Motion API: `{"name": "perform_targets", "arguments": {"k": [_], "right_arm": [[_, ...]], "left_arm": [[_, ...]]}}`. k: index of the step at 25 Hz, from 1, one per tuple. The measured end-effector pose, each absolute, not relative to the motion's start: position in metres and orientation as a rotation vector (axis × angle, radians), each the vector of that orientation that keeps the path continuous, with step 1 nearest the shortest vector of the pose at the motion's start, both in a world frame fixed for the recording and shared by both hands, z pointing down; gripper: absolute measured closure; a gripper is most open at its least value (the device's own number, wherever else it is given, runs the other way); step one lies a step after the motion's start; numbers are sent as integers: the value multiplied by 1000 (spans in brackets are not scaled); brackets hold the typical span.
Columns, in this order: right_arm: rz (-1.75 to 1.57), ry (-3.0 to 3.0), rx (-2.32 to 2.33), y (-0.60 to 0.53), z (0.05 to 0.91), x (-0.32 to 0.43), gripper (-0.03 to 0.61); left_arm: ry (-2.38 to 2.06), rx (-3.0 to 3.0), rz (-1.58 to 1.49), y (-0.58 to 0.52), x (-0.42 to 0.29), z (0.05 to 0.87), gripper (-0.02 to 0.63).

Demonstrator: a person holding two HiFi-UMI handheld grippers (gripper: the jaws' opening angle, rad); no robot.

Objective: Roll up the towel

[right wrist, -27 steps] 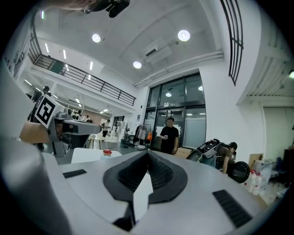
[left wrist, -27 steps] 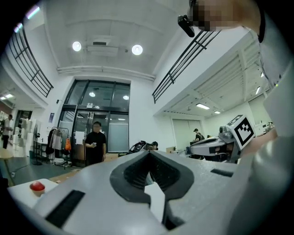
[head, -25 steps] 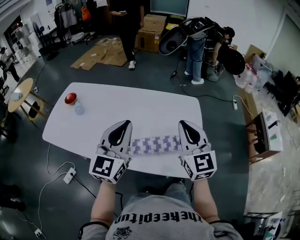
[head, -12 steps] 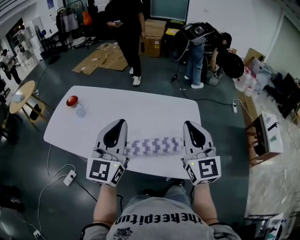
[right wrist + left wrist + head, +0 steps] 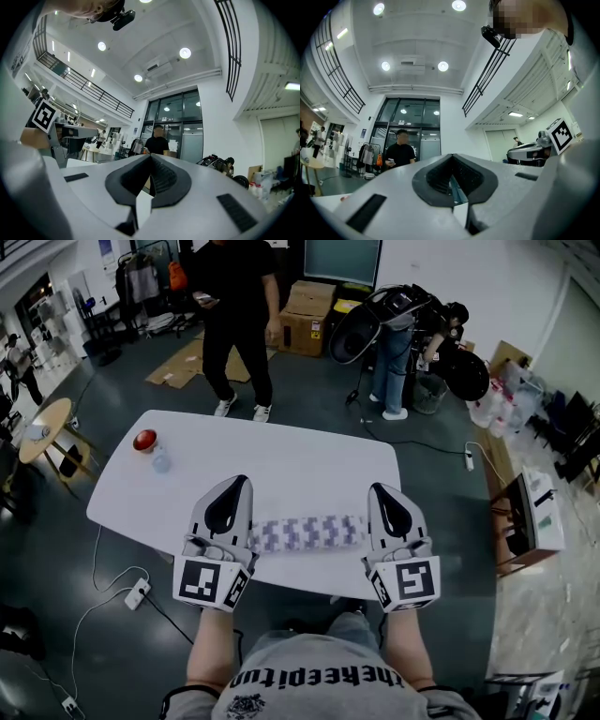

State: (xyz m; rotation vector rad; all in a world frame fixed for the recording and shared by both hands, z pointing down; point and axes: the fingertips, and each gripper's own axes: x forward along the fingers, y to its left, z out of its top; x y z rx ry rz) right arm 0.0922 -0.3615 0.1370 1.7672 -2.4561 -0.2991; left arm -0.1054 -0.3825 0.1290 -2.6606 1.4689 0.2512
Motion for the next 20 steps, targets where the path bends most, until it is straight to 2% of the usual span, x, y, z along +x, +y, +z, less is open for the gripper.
{"name": "perform_targets", "arguments": {"k": [20], "right_arm": [[-289,-2450,1801,-368,139,90,575]], "left_arm": [[1466,-2651,242,-390,-107,131,609]]}}
